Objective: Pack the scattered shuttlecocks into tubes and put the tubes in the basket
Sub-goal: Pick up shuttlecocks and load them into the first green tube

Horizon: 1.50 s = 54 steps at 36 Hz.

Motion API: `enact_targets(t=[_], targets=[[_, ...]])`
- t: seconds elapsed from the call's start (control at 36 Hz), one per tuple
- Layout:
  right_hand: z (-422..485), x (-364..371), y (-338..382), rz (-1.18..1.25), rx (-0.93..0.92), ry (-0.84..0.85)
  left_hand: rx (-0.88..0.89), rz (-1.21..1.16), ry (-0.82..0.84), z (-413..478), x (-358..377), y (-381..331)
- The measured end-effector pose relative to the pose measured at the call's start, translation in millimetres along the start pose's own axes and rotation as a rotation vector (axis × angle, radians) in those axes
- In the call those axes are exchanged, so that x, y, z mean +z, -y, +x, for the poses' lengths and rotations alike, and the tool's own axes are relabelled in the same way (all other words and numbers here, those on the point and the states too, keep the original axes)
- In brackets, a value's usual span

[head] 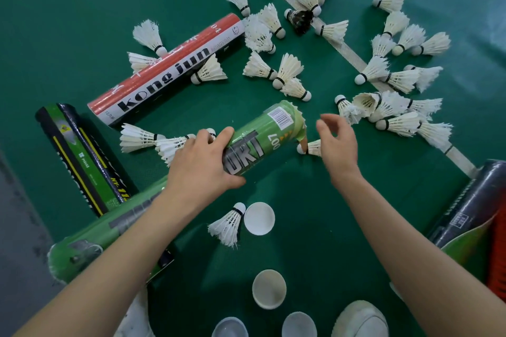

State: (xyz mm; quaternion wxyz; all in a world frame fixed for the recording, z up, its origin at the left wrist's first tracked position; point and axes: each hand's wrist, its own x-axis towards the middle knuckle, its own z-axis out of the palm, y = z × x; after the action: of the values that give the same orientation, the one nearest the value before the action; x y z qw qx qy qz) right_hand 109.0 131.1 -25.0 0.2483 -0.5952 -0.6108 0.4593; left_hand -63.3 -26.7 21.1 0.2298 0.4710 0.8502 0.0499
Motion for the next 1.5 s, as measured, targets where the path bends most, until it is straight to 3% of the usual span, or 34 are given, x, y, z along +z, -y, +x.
enact_targets(t=[0.11, 0.22, 0.36, 0.67, 0.83, 1.0, 1.14, 1.33, 1.5], targets=[[10, -11, -33, -0.313, 0.091, -0.008, 0.004, 0.060, 0.010, 2, 1, 2], [10, -9, -46, -0.222, 0.236, 0.107, 0.023, 0.061, 0.031, 1, 2, -5], [10, -7, -40, -0.182, 0.228, 0.014, 0.060, 0.047, 0.044, 5, -7, -20], [20, -79, 54, -0.041, -0.153, -0.226, 0.162, 0.031, 0.006, 29, -46, -69], [13, -121, 105, 0.004, -0.331, -0.280, 0.248, -0.114, -0.058, 28, -63, -99], [-2, -148, 156, -0.179, -0.554, -0.162, 0.282, -0.324, -0.093, 22, -78, -116], [-20, -166, 190, -0.229, -0.570, -0.005, 0.251, -0.439, -0.122, 12, -87, -120], [-62, -181, 227, -0.510, -0.725, 0.132, 0.311, -0.541, -0.154, -8, -92, -129], [-103, -167, 238, -0.636, -0.654, 0.323, 0.243, -0.778, -0.062, -23, -87, -125]])
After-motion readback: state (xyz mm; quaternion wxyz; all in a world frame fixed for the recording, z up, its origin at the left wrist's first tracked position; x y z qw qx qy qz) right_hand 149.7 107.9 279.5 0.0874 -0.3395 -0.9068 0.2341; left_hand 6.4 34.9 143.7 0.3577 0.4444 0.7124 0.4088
